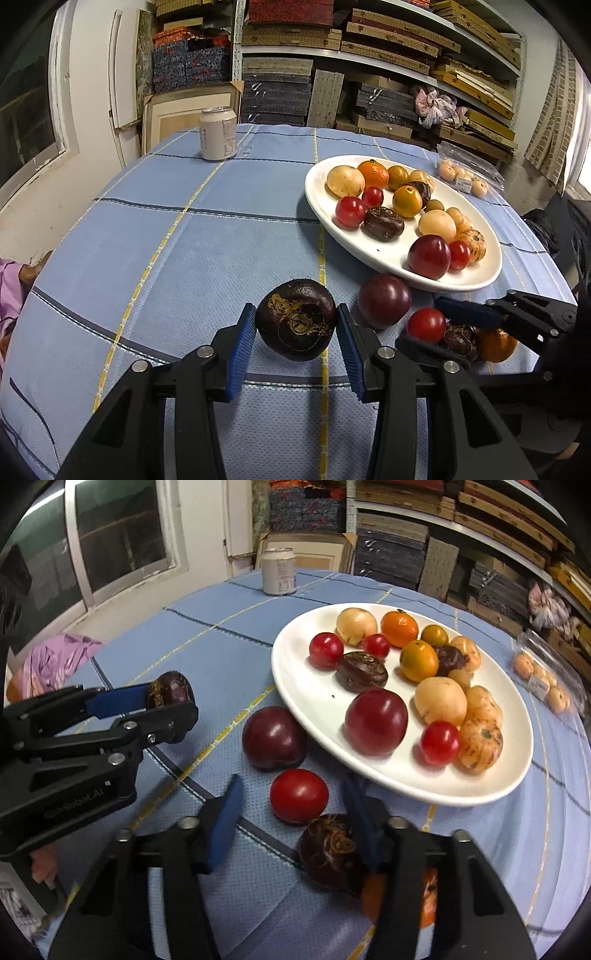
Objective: Organize fruits
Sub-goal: 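Place the dark brown fruit on the plate with the left gripper while the right places the tomato, then grasp a dark red plum with the left gripper while the right moves to a dark brown fruit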
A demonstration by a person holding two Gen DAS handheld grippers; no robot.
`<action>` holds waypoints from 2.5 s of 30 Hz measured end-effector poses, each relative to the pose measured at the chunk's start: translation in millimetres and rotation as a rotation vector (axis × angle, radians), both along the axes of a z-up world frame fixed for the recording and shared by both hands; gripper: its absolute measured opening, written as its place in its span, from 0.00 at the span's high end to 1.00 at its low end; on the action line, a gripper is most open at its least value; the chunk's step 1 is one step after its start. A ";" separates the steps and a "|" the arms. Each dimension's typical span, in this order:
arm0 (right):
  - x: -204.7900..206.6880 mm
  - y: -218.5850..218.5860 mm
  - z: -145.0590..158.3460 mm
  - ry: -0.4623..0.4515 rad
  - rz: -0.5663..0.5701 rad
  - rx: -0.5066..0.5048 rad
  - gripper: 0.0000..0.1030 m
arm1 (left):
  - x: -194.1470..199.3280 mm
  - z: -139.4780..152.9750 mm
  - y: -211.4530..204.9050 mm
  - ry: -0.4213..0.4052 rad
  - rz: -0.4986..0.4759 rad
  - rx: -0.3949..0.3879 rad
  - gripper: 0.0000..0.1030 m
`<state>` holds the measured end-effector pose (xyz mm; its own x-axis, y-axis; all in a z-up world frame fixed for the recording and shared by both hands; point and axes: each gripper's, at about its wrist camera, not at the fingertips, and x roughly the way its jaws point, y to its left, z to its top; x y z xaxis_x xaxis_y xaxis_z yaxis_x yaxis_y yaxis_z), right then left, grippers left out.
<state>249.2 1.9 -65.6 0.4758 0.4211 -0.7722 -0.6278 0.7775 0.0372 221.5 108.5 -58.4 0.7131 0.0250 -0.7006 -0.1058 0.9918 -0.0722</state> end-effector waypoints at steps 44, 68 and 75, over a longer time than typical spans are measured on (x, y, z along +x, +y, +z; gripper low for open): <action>104.4 -146.5 63.4 -0.035 -0.369 0.406 0.46 | 80.1 32.1 -24.9 -0.064 -0.097 -0.090 0.31; -16.5 -155.1 54.0 -0.124 -0.332 0.454 0.26 | 14.4 -5.7 -37.0 -0.029 -0.183 0.019 0.31; -17.7 -152.5 56.0 -0.132 -0.323 0.452 0.23 | 24.3 -12.7 -48.5 0.005 -0.217 0.033 0.30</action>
<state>231.6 -150.6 -9.6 0.7155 0.5130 -0.4742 -0.3830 0.8557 0.3479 245.9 59.9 -71.1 0.7011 -0.1057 -0.7052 0.1106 0.9931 -0.0389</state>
